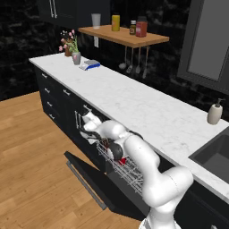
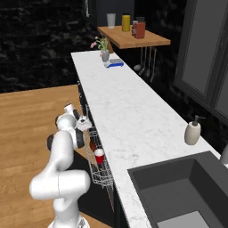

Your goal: Pick up the cup and bowl from the counter, place them in the dishwasher, and close the dishwasher door.

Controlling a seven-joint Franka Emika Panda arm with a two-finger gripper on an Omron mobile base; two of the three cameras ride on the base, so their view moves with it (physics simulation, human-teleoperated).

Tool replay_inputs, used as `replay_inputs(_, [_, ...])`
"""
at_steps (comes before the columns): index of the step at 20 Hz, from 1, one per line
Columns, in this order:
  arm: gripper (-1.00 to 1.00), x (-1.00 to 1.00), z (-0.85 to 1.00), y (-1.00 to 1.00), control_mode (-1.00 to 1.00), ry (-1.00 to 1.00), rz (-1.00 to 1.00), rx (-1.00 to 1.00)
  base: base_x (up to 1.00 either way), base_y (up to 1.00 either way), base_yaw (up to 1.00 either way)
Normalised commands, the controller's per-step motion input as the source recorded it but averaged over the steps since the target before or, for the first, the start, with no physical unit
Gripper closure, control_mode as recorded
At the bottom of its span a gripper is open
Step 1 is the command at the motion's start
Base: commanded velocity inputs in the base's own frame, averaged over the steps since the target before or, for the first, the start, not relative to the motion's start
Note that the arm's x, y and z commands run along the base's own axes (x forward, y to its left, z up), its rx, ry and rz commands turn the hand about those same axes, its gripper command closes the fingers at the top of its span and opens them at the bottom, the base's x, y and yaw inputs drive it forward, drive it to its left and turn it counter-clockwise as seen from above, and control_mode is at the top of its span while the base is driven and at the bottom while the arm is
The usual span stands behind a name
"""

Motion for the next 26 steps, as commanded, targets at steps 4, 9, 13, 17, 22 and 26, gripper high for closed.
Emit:
replay_inputs(4, [-1.0, -0.88, 0.88, 0.21, -1.0, 0.0, -0.02, 0.17, 0.0, 0.0, 0.0])
replay_inputs(9, [-1.0, -1.0, -0.32, 0.0, -1.0, -0.16, -0.15, 0.13, 0.0, 0.0, 0.0])
replay_inputs(13, [-1.0, -1.0, -0.23, 0.01, -1.0, -0.36, -0.17, 0.05, 0.0, 0.0, 0.0])
replay_inputs(17, [-1.0, -1.0, 0.31, 0.08, -1.0, -0.34, -0.21, 0.03, 0.0, 0.0, 0.0])
replay_inputs(22, [-1.0, -1.0, 0.23, 0.0, -1.0, -0.04, -0.09, 0.06, 0.0, 0.0, 0.0])
replay_inputs(26, [-1.0, -0.93, 0.87, 0.0, -1.0, -0.01, 0.04, 0.04, 0.0, 0.0, 0.0])
